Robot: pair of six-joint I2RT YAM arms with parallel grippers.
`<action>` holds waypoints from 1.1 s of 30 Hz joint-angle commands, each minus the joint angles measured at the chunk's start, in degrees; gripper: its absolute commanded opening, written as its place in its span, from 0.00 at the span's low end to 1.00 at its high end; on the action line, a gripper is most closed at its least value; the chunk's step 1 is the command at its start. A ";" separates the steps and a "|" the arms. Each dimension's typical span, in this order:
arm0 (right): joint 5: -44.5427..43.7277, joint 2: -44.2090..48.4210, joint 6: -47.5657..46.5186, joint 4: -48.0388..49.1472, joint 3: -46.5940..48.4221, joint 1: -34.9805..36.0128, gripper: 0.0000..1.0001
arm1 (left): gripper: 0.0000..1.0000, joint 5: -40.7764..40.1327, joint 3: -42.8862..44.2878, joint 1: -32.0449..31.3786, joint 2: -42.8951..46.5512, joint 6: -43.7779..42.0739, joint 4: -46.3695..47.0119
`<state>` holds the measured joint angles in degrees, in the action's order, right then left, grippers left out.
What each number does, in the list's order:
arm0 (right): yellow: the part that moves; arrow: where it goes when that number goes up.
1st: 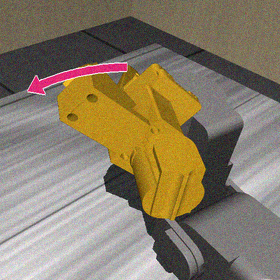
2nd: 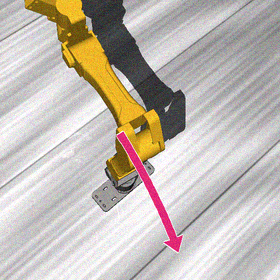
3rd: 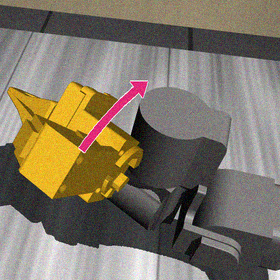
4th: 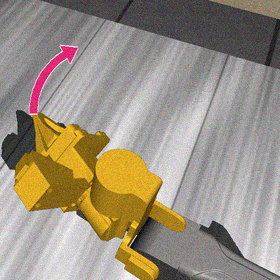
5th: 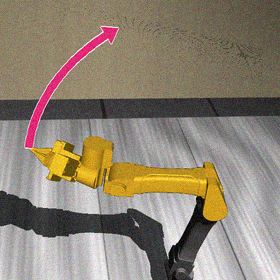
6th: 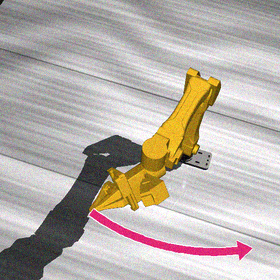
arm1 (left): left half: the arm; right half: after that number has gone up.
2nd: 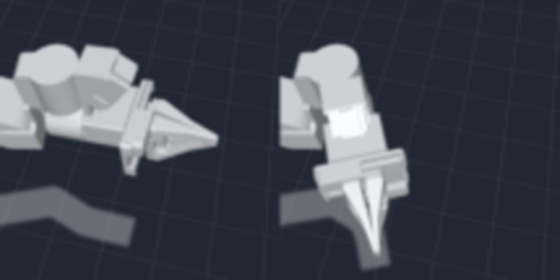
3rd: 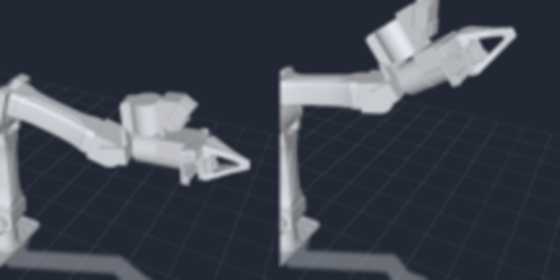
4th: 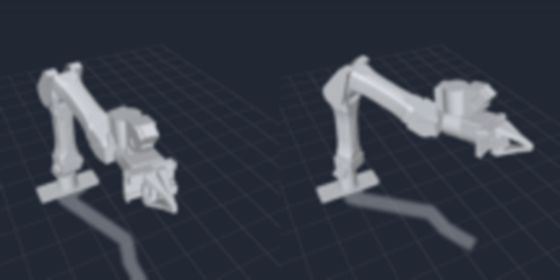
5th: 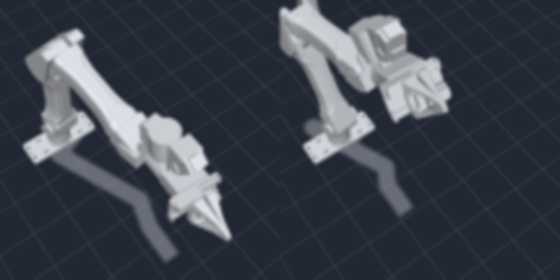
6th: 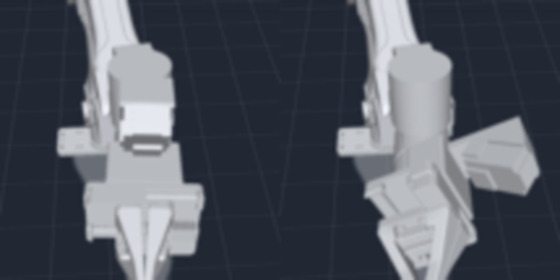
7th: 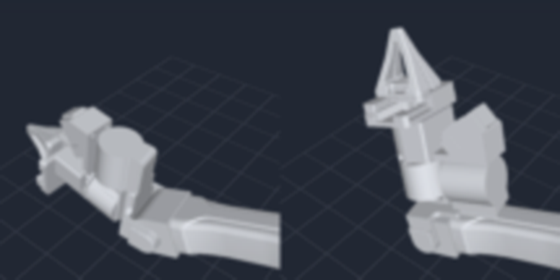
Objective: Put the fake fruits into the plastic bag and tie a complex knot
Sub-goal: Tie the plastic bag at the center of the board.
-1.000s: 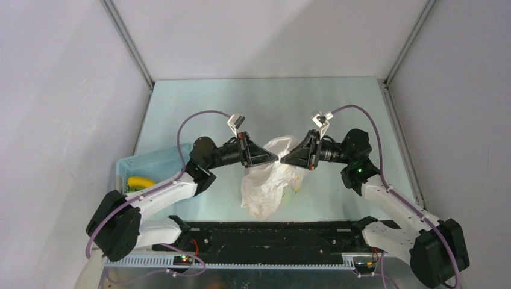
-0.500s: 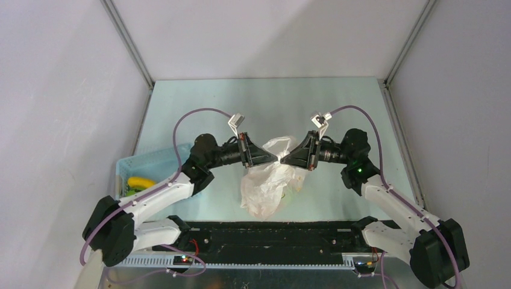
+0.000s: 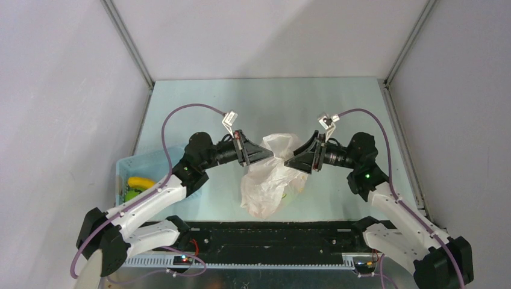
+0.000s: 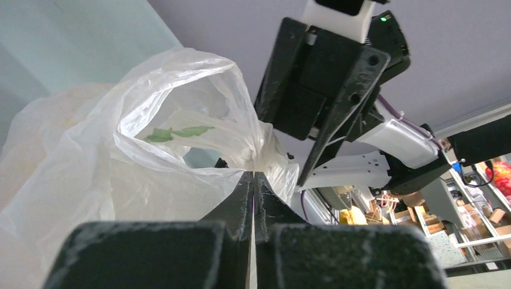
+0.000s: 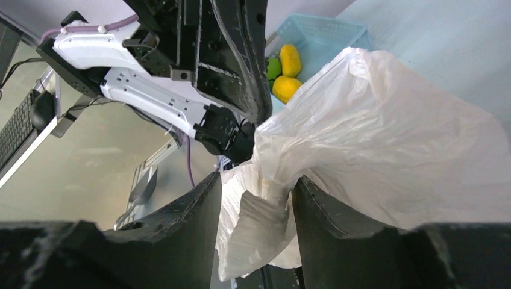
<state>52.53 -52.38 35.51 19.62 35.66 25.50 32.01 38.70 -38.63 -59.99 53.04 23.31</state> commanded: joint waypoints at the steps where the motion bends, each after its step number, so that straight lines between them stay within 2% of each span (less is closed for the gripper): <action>1: -2.47 3.82 -1.34 -3.76 1.04 -0.87 0.51 | 0.00 -0.60 2.41 0.33 0.79 -3.20 -2.39; 3: -3.18 5.02 -2.10 -6.22 1.41 -1.16 0.52 | 0.00 0.44 2.98 0.34 0.64 -3.37 -2.91; 5: -3.48 6.46 -2.37 -8.30 1.69 -1.34 0.57 | 0.04 2.07 4.35 0.40 0.54 -4.98 -4.51; 7: -5.74 8.13 -2.94 -11.42 2.22 -1.51 0.61 | 0.20 3.37 6.75 0.47 1.06 -8.69 -8.36; 8: -6.55 8.72 -3.32 -12.88 2.53 -1.60 0.63 | 0.34 3.27 7.67 0.46 1.93 -12.46 -12.34; 9: -8.30 9.94 -4.48 -15.98 3.31 -1.77 0.63 | 0.41 2.90 9.65 0.47 2.44 -14.42 -14.44; 10: -9.54 10.50 -6.11 -19.83 3.73 -1.77 0.64 | 0.54 2.14 10.57 0.44 3.67 -18.64 -18.61; 11: -11.48 11.74 -6.79 -21.52 4.62 -1.81 0.64 | 0.60 1.72 12.60 0.42 4.15 -20.90 -20.52; 13: -13.69 12.89 -8.01 -25.07 5.89 -1.87 0.67 | 0.80 -0.38 15.91 0.32 5.60 -28.90 -27.33; 15: -14.64 13.03 -8.24 -27.93 7.61 -1.84 0.67 | 0.90 -5.04 20.07 0.06 5.27 -33.88 -37.04; 17: -16.29 13.01 -7.47 -30.26 9.15 -1.36 0.67 | 0.95 -9.54 23.80 -0.25 4.30 -37.06 -43.89; 20: -20.87 13.85 -6.42 -35.51 11.86 1.30 0.66 | 0.99 -11.88 24.90 -1.25 4.49 -38.08 -46.49; 22: -31.90 15.37 -5.54 -39.28 12.92 4.36 0.66 | 0.99 -14.50 23.00 -3.96 6.26 -38.51 -44.09; 24: -38.50 16.73 -3.56 -41.81 13.25 7.08 0.67 | 0.99 -20.34 21.73 -8.91 7.97 -40.83 -42.63; 26: -41.80 16.85 -1.22 -43.35 13.28 8.69 0.66 | 0.99 -28.25 21.30 -16.45 8.79 -43.68 -42.81; 27: -42.33 16.69 0.46 -44.10 13.24 9.13 0.66 | 0.99 -33.20 21.27 -17.91 8.74 -44.43 -43.21; 28: -42.73 16.10 1.07 -44.29 13.22 10.03 0.64 | 1.00 -34.98 21.14 -20.15 8.57 -44.21 -43.28; 29: -43.69 15.06 3.03 -44.19 13.21 12.84 0.63 | 0.99 -41.23 20.27 -22.98 7.05 -40.06 -42.39; 33: -46.10 13.84 2.63 -41.69 13.21 18.53 0.62 | 0.99 -49.26 19.76 -28.22 3.99 -37.39 -42.17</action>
<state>11.11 -37.34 36.42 -23.40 46.76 39.66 -3.95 59.22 -62.61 -53.23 13.28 -20.01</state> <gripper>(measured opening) 0.627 0.994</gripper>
